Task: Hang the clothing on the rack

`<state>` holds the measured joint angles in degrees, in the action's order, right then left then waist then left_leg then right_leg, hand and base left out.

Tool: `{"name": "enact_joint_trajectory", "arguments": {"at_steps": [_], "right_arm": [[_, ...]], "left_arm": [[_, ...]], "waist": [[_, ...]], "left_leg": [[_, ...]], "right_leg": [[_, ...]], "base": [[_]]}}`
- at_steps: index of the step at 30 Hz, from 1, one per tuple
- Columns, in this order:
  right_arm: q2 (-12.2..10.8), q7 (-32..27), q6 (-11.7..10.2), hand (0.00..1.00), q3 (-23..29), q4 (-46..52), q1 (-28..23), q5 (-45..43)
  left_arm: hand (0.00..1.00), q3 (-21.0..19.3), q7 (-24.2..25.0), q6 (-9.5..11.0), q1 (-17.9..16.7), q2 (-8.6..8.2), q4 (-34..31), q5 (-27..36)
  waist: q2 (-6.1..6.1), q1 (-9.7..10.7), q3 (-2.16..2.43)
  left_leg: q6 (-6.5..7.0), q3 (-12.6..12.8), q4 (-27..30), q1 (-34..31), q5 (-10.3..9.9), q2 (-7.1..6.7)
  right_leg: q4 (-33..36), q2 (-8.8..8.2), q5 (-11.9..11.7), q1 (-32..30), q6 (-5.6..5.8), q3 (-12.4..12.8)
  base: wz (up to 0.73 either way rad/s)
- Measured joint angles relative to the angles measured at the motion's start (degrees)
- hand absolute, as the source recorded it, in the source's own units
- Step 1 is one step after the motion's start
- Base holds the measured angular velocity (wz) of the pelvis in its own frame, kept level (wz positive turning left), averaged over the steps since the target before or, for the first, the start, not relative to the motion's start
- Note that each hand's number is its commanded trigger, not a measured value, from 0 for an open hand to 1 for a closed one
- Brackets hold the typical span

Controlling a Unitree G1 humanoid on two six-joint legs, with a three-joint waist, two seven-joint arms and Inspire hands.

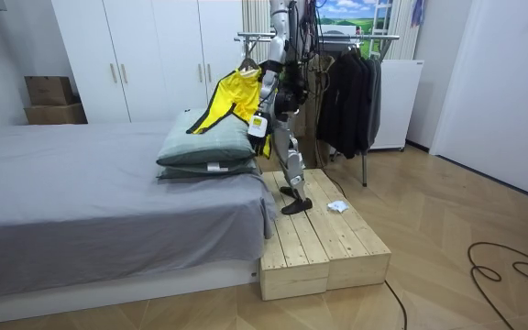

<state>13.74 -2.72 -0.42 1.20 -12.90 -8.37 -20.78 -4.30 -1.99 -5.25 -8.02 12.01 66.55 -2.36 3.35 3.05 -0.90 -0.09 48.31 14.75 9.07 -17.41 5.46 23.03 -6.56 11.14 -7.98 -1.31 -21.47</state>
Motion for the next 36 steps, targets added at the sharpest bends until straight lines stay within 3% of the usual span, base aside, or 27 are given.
{"name": "enact_joint_trajectory", "arguments": {"at_steps": [4,7,9,10,11,12,13,14,15,16,17,18,19,20,21,23,26,27,30,36], "right_arm": [[-0.08,0.42,0.59,1.0,0.05,0.03,0.08,-0.02],[0.01,1.35,0.69,1.0,-0.01,0.56,0.69,-0.51],[0.23,2.3,0.78,1.0,0.06,3.18,1.01,-1.55],[0.24,2.3,0.78,1.0,0.07,3.71,1.02,-1.52],[0.47,2.29,0.76,1.0,0.04,4.29,1.39,-1.53],[0.66,2.4,0.75,1.0,-0.07,4.31,2.21,-1.53],[0.69,2.52,0.6,1.0,-0.14,4.31,3.2,-1.57],[0.7,2.51,0.52,1.0,-0.14,4.3,3.6,-1.55],[0.72,2.31,0.46,1.0,-0.05,4.62,3.75,-1.62],[1.03,2.13,0.48,1.0,0.01,5.21,3.51,-1.8],[1.35,2.13,0.49,1.0,0.01,5.24,3.57,-1.82],[1.69,2.13,0.46,1.0,-0.09,5.25,4.0,-2.07],[1.77,2.09,0.46,1.0,-0.06,5.24,4.21,-2.21],[2.03,2.07,0.46,1.0,-0.41,5.15,4.94,-2.2],[2.49,2.03,0.46,1.0,-1.56,4.76,5.78,-2.08],[2.4,2.09,0.48,1.0,-2.85,4.49,6.73,-2.21],[2.34,1.9,0.49,1.0,-2.99,4.41,7.73,-2.26],[2.34,1.66,0.5,1.0,-3.0,4.41,7.74,-2.02],[2.23,0.84,0.53,1.0,-2.91,4.34,7.82,-2.0],[1.05,-0.24,0.56,1.0,-3.09,5.2,7.43,-2.09]], "left_arm": [[0.0,-0.01,-0.15,-2.31,-0.01,0.8,-0.02,-0.1],[0.0,0.0,-1.11,-3.25,-0.02,1.25,-0.15,-0.14],[0.0,-0.1,-2.38,-4.32,-0.03,1.88,-0.14,-1.62],[0.0,-0.09,-2.65,-4.64,-0.04,2.08,-0.13,-1.82],[0.0,-0.09,-3.17,-4.89,-0.21,2.29,-0.12,-1.71],[0.0,-0.16,-3.87,-4.9,-0.84,2.29,-0.13,-1.71],[0.0,-0.91,-4.37,-4.95,-1.81,1.85,-0.14,-1.85],[0.0,-1.42,-4.83,-5.14,-2.1,1.51,-0.14,-1.94],[0.0,-1.59,-5.68,-5.4,-2.44,1.08,-0.14,-1.94],[0.0,-1.65,-6.47,-5.41,-2.61,0.64,-0.14,-1.91],[0.0,-1.7,-6.68,-5.41,-2.78,0.31,-0.14,-1.97],[0.0,-1.91,-7.05,-5.41,-3.29,-0.3,-0.14,-2.34],[0.0,-2.36,-7.26,-5.42,-3.42,-0.64,-0.14,-2.39],[0.0,-2.71,-7.7,-5.46,-3.69,-1.19,-0.13,-2.39],[0.0,-2.84,-7.97,-5.88,-3.94,-1.42,-0.13,-2.41],[0.0,-2.84,-8.46,-6.4,-3.95,-1.52,-0.03,-2.39],[0.0,-2.88,-8.57,-6.47,-3.96,-2.03,0.94,-2.37],[0.0,-2.97,-8.57,-6.51,-3.95,-2.04,0.96,-2.38],[0.0,-2.45,-8.56,-7.36,-3.9,-2.49,1.05,-2.34],[0.0,-0.02,-8.55,-7.84,-3.52,-3.13,5.0,-2.33]], "waist": [[0.0,1.55,-0.18],[0.58,1.45,-0.16],[0.66,1.81,-0.13],[0.82,1.95,-0.06],[1.0,1.69,-0.03],[1.28,0.44,-0.03],[1.21,-0.81,-0.03],[1.15,-1.05,-0.06],[1.21,-1.0,-0.04],[1.62,-1.47,-0.06],[1.66,-1.99,-0.06],[1.72,-2.72,-0.02],[1.66,-3.25,-0.02],[1.34,-3.95,-0.06],[0.96,-4.5,0.02],[0.72,-4.59,-0.05],[0.07,-4.56,-0.01],[0.27,-4.56,-0.02],[0.13,-4.28,-0.06],[-0.1,-4.18,-0.24]], "left_leg": [[-1.15,-1.45,1.09,-0.17,-0.48,1.5],[-1.65,0.3,2.54,-0.52,-1.32,2.94],[-2.39,1.94,6.29,-0.96,-2.69,5.57],[-2.57,2.19,7.21,-0.98,-2.87,6.06],[-2.91,2.01,9.38,-0.95,-3.06,6.62],[-2.95,-1.76,13.29,-1.96,-2.53,7.39],[-1.63,-9.55,18.21,-4.0,-1.71,7.92],[-0.97,-13.82,20.34,-5.78,-1.16,7.71],[-0.84,-21.5,21.83,-8.12,-1.15,6.48],[-0.88,-26.63,20.41,-9.71,-1.34,4.24],[-0.92,-28.88,19.35,-10.34,-1.36,3.24],[-1.04,-33.5,16.27,-11.53,-1.28,0.83],[-1.27,-35.58,14.48,-11.99,-1.14,0.05],[-2.04,-39.41,11.04,-12.66,-0.65,-1.21],[-2.22,-42.42,8.42,-13.65,-0.11,-1.58],[-2.3,-46.14,6.93,-14.96,1.36,-2.37],[-2.12,-47.98,5.79,-16.57,4.0,-3.15],[-2.15,-47.42,4.92,-16.72,5.03,-3.16],[-0.95,-44.9,3.84,-16.75,6.7,-3.07],[0.25,-38.71,3.69,-16.23,5.83,-2.08]], "right_leg": [[-1.32,2.6,-0.85,-0.4,-1.52,2.78],[-1.02,4.14,-1.22,-1.43,-2.69,3.72],[-0.24,5.04,-0.82,-1.82,-3.92,4.37],[0.05,5.31,-0.64,-1.95,-4.2,4.76],[0.23,6.54,-0.3,-2.14,-4.53,7.15],[0.88,7.67,0.25,-2.51,-4.87,9.78],[0.96,8.88,0.33,-2.35,-5.08,12.68],[0.9,9.3,0.31,-1.79,-5.11,13.99],[0.38,10.1,0.27,-1.45,-5.08,16.7],[-0.07,10.52,0.17,-1.3,-4.96,19.65],[-0.44,10.77,0.05,-1.16,-4.87,21.17],[-1.08,11.31,-1.0,-1.04,-4.62,24.55],[-1.42,11.7,-1.74,-1.01,-4.64,26.24],[-1.71,12.48,-2.4,-1.21,-4.5,28.64],[-2.23,13.74,-2.93,-1.29,-4.36,31.11],[-2.35,15.03,-3.02,-1.64,-4.31,33.53],[-2.13,16.65,-4.04,-3.14,-3.64,36.12],[-2.51,16.85,-4.6,-3.5,-2.82,37.16],[-4.51,16.65,-6.3,-3.98,-1.75,38.48],[-7.46,16.38,-8.15,-4.32,0.11,40.35]], "base": [[-0.38],[-0.34],[-0.4],[-0.39],[-0.63],[-1.12],[-1.17],[-1.07],[-0.8],[-0.78],[-0.89],[-0.84],[-1.05],[-1.08],[-1.02],[-0.83],[-0.61],[-0.48],[-0.31],[-0.44]]}}
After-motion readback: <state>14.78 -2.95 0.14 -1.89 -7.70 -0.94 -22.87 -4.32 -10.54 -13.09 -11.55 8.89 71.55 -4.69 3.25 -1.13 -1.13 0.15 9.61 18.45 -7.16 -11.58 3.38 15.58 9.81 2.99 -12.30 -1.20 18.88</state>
